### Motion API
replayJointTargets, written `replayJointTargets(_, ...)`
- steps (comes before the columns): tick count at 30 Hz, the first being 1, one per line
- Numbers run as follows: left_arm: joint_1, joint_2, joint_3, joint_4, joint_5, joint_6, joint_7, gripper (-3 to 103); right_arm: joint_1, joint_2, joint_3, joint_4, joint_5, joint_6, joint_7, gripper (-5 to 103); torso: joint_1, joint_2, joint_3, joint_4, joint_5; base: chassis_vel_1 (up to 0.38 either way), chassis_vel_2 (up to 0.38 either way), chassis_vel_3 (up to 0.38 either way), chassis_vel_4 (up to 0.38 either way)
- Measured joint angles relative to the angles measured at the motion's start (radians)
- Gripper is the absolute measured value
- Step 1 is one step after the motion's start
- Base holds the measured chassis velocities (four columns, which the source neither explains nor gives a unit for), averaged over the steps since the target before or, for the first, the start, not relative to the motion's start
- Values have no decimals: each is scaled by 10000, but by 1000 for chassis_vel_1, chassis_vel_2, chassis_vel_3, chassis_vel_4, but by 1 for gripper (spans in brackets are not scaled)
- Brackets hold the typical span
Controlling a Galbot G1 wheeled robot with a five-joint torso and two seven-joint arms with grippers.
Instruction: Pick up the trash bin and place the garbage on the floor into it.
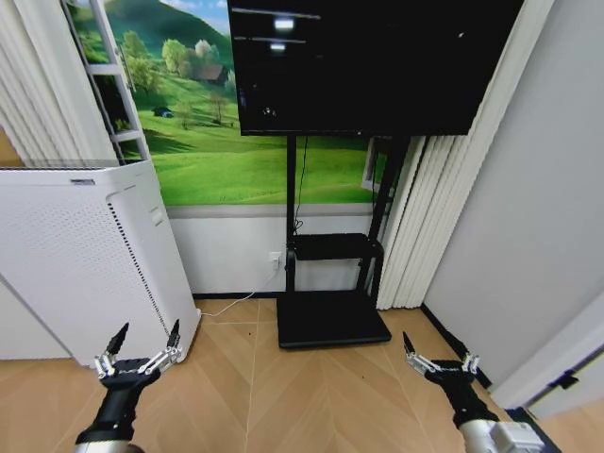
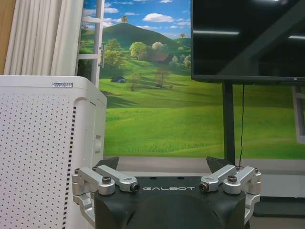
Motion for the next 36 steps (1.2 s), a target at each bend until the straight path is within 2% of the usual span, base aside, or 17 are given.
replayJointTargets(36,0,0,0,0,0,1,0,100,0,0,0,0,0,0,0,100,600,1509,909,1,0,0,0,0,0)
